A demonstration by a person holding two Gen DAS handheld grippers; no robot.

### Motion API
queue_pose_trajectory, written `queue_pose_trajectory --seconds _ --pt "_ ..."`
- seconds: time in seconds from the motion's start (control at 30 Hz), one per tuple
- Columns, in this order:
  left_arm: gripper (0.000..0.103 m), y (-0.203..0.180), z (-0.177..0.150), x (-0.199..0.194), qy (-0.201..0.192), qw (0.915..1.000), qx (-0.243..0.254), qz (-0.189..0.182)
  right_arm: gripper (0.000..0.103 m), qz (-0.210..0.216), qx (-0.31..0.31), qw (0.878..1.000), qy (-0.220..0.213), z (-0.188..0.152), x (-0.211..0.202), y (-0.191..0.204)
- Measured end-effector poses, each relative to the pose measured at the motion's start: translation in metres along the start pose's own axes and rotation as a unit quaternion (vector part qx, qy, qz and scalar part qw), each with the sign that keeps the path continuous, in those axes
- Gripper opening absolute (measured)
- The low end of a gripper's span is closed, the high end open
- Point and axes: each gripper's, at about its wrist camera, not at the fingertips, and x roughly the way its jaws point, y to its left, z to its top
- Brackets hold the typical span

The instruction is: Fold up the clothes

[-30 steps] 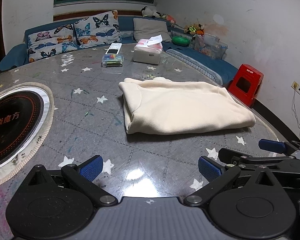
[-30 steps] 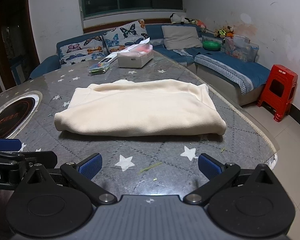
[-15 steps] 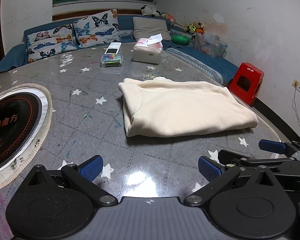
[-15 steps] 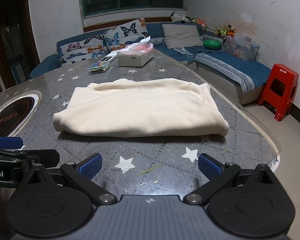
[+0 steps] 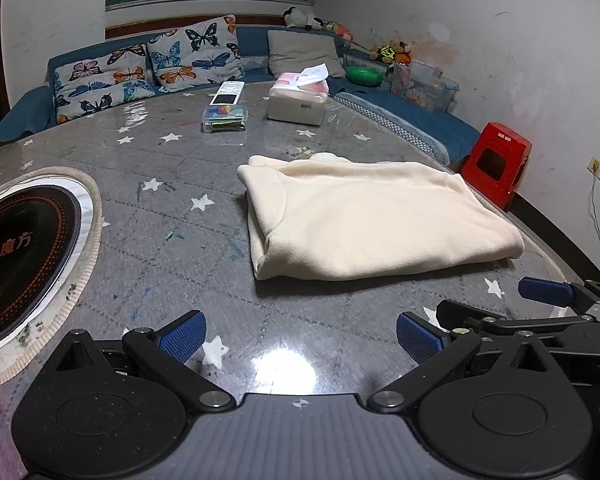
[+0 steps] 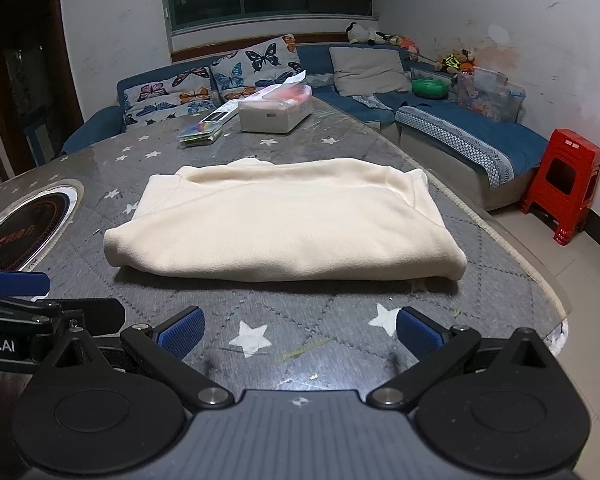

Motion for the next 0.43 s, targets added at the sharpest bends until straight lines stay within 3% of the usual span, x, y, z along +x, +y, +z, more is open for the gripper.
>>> queue_pose_trajectory --seconds 0.43 --pt "0.103 0.0017 0.0054 0.0053 -0.005 0.9999 0.007 0.005 0.103 0.003 -0.007 1.0 0.001 0.0024 0.0053 -0.0023"
